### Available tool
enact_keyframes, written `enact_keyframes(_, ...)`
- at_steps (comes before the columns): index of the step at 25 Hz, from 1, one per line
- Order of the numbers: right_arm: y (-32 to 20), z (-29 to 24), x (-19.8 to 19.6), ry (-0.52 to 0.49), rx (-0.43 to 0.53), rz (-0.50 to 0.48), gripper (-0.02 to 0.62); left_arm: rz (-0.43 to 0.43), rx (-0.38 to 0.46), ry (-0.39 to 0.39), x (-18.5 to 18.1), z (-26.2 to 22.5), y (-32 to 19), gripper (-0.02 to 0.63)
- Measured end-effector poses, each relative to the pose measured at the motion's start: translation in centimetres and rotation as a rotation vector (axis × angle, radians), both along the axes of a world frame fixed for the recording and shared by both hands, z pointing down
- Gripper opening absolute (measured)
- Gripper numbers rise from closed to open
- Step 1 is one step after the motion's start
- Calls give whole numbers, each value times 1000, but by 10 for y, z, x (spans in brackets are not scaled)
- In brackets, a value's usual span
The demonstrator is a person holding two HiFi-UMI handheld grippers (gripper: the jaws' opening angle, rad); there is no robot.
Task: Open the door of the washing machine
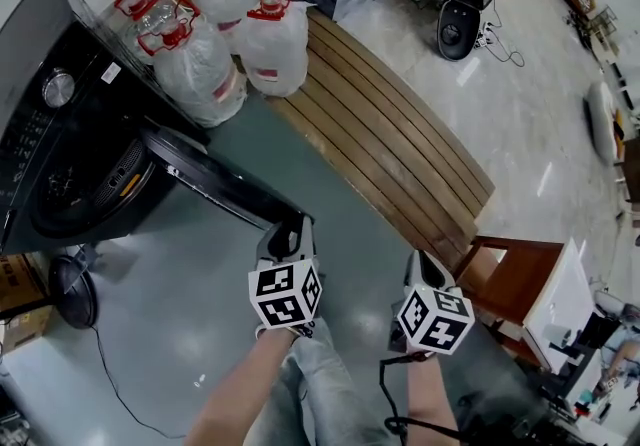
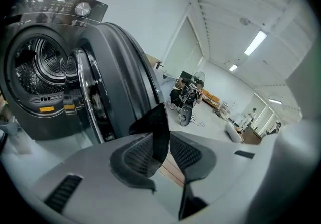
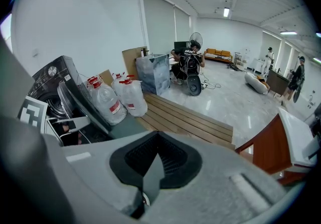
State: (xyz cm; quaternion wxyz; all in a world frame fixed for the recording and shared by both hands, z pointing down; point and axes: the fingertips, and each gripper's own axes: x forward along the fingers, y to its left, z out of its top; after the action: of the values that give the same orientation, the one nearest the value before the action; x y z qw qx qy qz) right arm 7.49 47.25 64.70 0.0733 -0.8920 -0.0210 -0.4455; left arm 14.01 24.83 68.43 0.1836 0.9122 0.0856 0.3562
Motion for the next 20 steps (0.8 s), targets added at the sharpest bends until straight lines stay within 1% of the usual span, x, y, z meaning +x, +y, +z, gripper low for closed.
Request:
enact_keyframes(11,-2,2,12,6,6,-17,5,10,11,-3,1,2,3,100)
enact_keyframes(15,-12,3,13,6,44,-33,5,38,22,-5,-1,3,3,100)
enact_keyframes(20,-33,-6,15,3,81,-71,5,70,48,-57,-4,3,0,100)
